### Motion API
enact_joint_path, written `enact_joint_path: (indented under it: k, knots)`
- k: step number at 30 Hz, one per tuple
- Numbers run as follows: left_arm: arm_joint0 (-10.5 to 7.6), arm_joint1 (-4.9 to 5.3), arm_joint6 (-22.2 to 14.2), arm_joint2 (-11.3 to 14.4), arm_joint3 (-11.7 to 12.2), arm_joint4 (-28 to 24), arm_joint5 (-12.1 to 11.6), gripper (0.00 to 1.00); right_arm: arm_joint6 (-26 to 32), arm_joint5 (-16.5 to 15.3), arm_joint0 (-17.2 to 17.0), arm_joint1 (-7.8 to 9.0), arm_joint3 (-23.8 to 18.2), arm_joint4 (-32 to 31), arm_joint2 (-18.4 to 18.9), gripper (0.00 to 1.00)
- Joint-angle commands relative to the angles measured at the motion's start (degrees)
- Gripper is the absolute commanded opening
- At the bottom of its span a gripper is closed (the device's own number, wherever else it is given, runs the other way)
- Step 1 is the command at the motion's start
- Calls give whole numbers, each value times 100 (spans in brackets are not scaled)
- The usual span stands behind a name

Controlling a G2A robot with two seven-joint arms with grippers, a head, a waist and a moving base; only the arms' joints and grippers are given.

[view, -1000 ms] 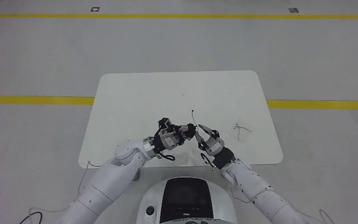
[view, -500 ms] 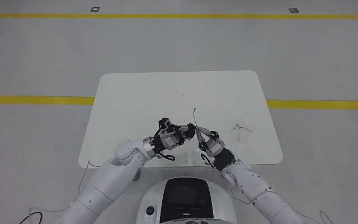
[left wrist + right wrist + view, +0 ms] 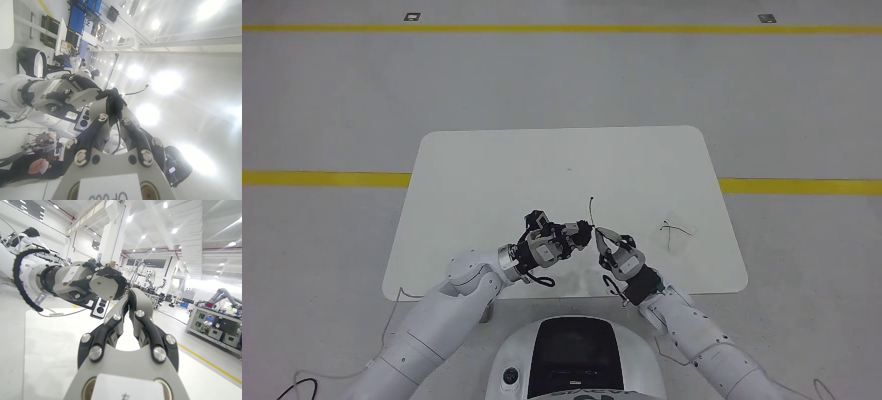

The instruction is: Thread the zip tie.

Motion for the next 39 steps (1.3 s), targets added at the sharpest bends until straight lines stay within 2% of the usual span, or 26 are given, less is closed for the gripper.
enact_joint_path:
  k: [1, 39]
  knots:
    - [0, 0, 0, 0, 0, 0, 0, 0, -6, -5, -7, -5, 9, -8, 15, 0]
    - [0, 0, 0, 0, 0, 0, 0, 0, -60, -53, -238, -37, 53, -97, 369, 0]
